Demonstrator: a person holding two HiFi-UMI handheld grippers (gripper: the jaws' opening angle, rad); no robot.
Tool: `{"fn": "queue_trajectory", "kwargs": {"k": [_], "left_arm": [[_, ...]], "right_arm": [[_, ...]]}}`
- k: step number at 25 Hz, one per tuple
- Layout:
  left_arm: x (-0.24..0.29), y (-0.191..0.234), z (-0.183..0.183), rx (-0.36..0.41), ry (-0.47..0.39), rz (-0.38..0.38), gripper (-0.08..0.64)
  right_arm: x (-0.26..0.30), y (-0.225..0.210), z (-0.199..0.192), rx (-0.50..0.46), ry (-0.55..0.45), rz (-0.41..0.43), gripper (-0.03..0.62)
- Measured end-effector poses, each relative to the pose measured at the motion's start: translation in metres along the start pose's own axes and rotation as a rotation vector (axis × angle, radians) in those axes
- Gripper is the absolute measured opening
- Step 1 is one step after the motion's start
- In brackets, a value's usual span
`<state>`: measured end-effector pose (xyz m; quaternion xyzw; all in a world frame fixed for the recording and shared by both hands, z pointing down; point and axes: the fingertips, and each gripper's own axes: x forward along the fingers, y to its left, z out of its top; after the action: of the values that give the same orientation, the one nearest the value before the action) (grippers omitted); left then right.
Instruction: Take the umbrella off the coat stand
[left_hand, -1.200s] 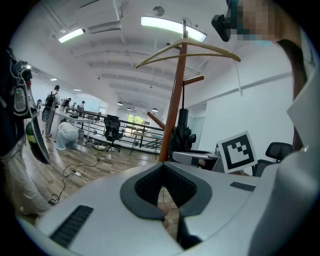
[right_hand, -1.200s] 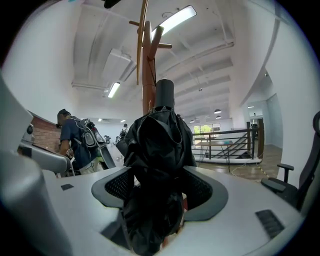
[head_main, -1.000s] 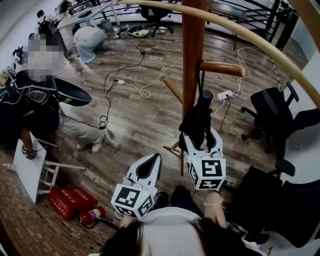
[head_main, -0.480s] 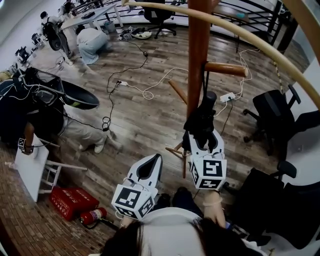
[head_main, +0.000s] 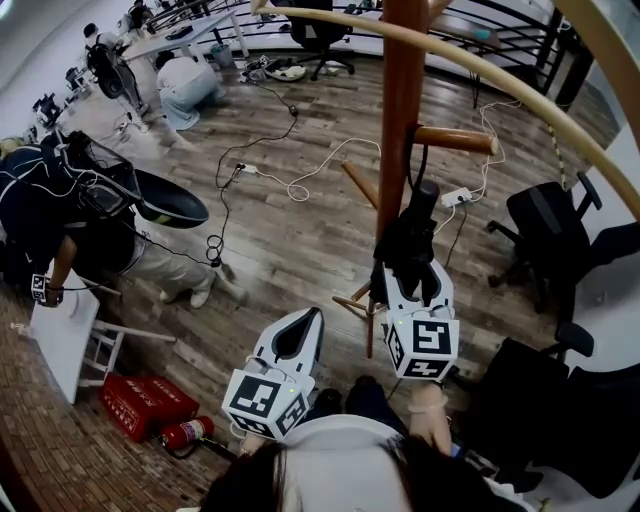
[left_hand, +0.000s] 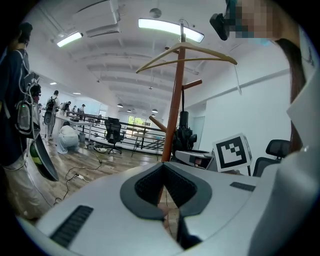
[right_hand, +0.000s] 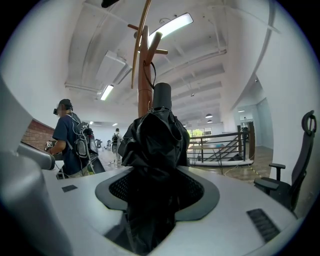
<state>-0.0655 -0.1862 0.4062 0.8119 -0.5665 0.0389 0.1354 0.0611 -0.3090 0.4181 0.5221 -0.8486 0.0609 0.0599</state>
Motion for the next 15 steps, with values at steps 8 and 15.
{"fn": "queue_trajectory", "kwargs": {"k": [8, 15], "left_arm": [[-0.004, -0.005, 0.004, 0.012, -0.013, -0.018, 0.009], [-0.014, -0.004, 0.007, 0.014, -0.028, -0.024, 0.008]], "right_arm": [[-0.009, 0.003, 0.015, -0.014, -0.038, 0.002, 0.241], [-0.020, 0.008, 0.025, -0.019, -0.063, -0.007, 0.241]]}}
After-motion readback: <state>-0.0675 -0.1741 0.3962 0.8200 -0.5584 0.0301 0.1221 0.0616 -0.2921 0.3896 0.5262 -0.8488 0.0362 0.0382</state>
